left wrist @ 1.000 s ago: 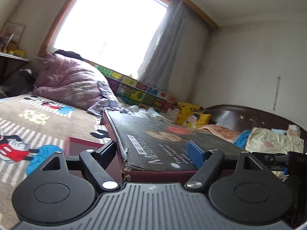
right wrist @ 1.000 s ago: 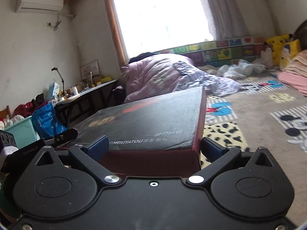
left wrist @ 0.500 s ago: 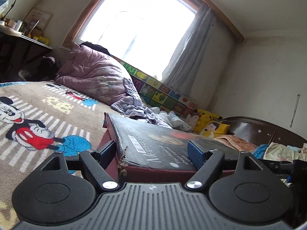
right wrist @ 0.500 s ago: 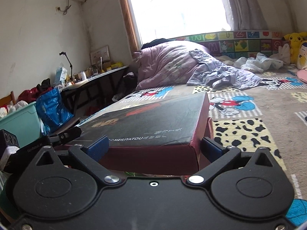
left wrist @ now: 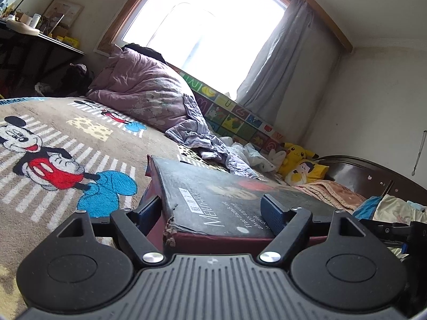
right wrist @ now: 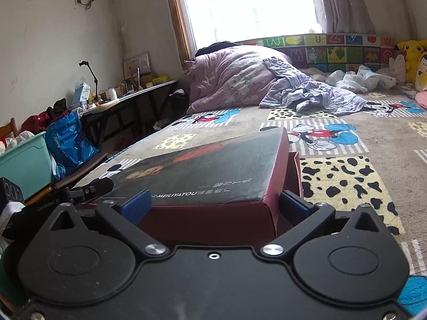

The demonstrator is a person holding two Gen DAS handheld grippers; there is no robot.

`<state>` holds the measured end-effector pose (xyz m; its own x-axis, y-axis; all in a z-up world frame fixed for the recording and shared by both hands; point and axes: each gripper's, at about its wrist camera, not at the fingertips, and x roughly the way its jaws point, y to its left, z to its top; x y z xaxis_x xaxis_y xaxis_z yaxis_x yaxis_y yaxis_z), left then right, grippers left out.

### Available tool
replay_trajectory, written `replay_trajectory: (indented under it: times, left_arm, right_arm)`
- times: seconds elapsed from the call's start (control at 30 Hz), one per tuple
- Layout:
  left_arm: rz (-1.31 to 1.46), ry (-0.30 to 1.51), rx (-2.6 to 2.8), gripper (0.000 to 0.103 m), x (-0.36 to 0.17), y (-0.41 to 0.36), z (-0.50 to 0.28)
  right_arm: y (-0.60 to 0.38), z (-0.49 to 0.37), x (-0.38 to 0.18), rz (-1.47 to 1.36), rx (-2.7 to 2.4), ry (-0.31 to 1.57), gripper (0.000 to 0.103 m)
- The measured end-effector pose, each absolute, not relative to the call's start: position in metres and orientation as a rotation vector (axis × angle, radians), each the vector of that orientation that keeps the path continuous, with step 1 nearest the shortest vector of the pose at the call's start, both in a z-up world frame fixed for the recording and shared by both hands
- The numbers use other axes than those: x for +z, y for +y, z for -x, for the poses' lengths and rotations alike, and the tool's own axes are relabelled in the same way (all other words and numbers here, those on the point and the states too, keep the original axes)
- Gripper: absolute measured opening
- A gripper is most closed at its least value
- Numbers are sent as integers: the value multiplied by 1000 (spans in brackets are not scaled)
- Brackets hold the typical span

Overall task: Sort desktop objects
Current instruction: 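Carry the book with both tools over the pink box and lower it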

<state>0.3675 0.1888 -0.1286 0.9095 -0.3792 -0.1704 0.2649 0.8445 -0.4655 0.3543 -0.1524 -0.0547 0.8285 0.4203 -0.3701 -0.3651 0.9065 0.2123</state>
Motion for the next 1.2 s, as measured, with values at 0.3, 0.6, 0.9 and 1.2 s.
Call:
replay_trajectory:
  times: [0.3,0.6,0.9,1.2]
  left_arm:
    - [461,310,-338,81,-127,190,-365]
    - [472,399,-367,82,-121,194,-365]
    - [479,434,-272,83,-131,189,-373]
    - [478,396,-254,83,-125,186,-374]
  right_arm:
    - [-155,-360,-65,-161,427,460,103]
    - [-148,-341,-53,-82,419,401,103]
    - [-146,-347,-72,-75,409,442,103]
    - [-180,-353,-77,-229,327,448,103]
